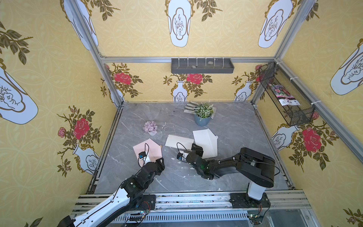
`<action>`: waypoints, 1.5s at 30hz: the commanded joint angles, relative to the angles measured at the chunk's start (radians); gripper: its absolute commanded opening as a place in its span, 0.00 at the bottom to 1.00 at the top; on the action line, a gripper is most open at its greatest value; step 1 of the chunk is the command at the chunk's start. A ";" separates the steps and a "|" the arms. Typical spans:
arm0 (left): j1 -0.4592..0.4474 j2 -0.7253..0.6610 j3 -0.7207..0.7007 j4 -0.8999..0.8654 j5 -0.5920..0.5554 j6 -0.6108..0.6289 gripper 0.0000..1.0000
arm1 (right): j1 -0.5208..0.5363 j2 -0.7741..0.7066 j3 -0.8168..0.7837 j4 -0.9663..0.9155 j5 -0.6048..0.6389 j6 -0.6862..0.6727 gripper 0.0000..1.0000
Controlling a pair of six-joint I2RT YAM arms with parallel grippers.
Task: Take the letter paper out of the envelope
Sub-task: Unfold the letter paper at the center of the board.
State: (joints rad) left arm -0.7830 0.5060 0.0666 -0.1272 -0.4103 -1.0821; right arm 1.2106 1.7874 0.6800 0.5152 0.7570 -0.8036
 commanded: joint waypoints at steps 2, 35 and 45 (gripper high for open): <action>0.001 -0.026 -0.030 -0.014 0.005 -0.003 0.71 | 0.007 0.001 0.000 0.005 -0.005 0.032 0.67; 0.001 -0.030 -0.041 -0.012 0.003 -0.002 0.72 | -0.069 0.167 0.041 0.241 -0.058 -0.106 0.66; 0.001 -0.028 -0.036 -0.018 0.002 0.001 0.72 | -0.069 0.202 0.069 0.246 -0.080 -0.111 0.13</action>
State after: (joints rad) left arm -0.7830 0.4763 0.0425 -0.0574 -0.4068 -1.0855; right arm 1.1412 1.9915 0.7422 0.7635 0.6903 -0.9245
